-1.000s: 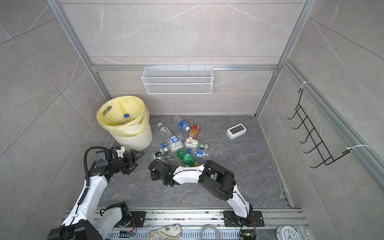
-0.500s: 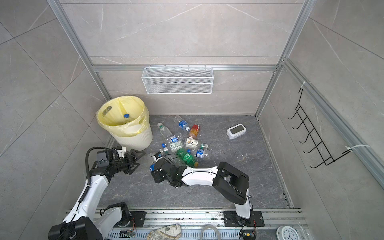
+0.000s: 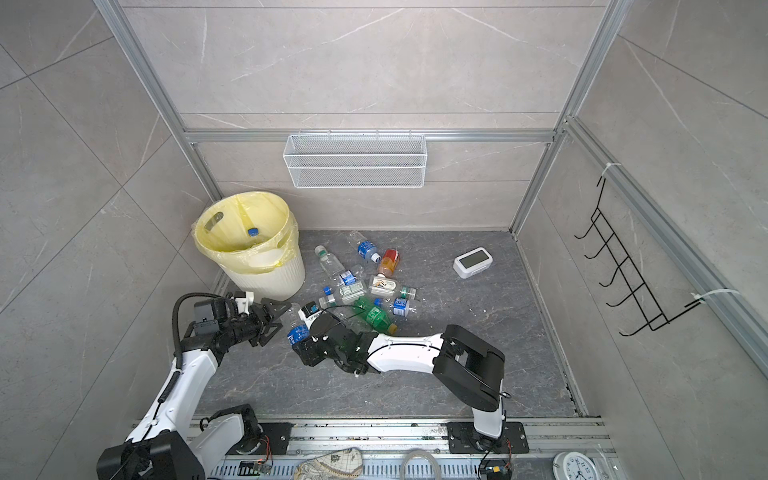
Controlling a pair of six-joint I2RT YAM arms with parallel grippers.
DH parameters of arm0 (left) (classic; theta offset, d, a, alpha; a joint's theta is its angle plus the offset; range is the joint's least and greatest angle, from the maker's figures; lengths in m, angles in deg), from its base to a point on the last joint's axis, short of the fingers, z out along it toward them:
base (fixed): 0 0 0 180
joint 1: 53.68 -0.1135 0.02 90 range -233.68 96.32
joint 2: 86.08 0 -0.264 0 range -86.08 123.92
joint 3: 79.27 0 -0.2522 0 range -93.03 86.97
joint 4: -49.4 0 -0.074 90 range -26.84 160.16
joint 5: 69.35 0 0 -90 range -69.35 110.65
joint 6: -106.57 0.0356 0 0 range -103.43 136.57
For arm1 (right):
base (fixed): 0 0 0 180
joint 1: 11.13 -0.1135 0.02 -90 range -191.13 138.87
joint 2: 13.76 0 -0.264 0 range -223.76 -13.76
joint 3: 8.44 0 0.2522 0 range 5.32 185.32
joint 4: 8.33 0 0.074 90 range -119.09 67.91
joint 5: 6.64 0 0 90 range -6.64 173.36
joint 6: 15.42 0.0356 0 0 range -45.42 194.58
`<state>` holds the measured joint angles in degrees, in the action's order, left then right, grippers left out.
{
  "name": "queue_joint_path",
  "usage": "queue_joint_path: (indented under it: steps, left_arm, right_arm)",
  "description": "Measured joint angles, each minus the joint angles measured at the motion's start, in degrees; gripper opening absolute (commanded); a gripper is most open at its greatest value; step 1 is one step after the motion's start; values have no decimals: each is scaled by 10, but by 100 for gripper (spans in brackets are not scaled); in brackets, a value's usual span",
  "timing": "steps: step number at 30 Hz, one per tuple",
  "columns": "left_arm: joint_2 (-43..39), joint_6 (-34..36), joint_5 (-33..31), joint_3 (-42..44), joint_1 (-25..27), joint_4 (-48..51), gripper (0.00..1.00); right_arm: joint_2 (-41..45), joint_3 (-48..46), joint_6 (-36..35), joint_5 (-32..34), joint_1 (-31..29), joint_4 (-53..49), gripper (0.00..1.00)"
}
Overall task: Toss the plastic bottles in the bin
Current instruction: 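Lift the Pocari bottle with the right gripper toward the left gripper, then close the left gripper on the Pocari bottle while the right gripper releases it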
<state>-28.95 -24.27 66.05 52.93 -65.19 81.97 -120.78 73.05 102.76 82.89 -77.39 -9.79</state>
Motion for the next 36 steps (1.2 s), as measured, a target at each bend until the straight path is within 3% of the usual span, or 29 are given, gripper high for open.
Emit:
queue_joint_path:
  steps: [9,17,20,28,32,36]
  left_arm:
    - [2,-5,0,0,3,0,81]
    - [2,-7,2,0,3,-8,69]
    - [2,-6,0,1,3,-13,58]
    - [2,-3,-3,3,2,-21,42]
    - [0,-3,-10,3,2,-20,42]
    - [-3,-3,-16,3,3,-6,41]
  right_arm:
    - [0,4,-4,-25,0,16,46]
    - [0,17,-4,-38,1,22,46]
    - [0,20,-3,-39,2,21,48]
    - [0,24,-4,-39,3,16,64]
    - [4,24,-12,-38,3,10,79]
    - [28,14,-19,-36,4,11,87]
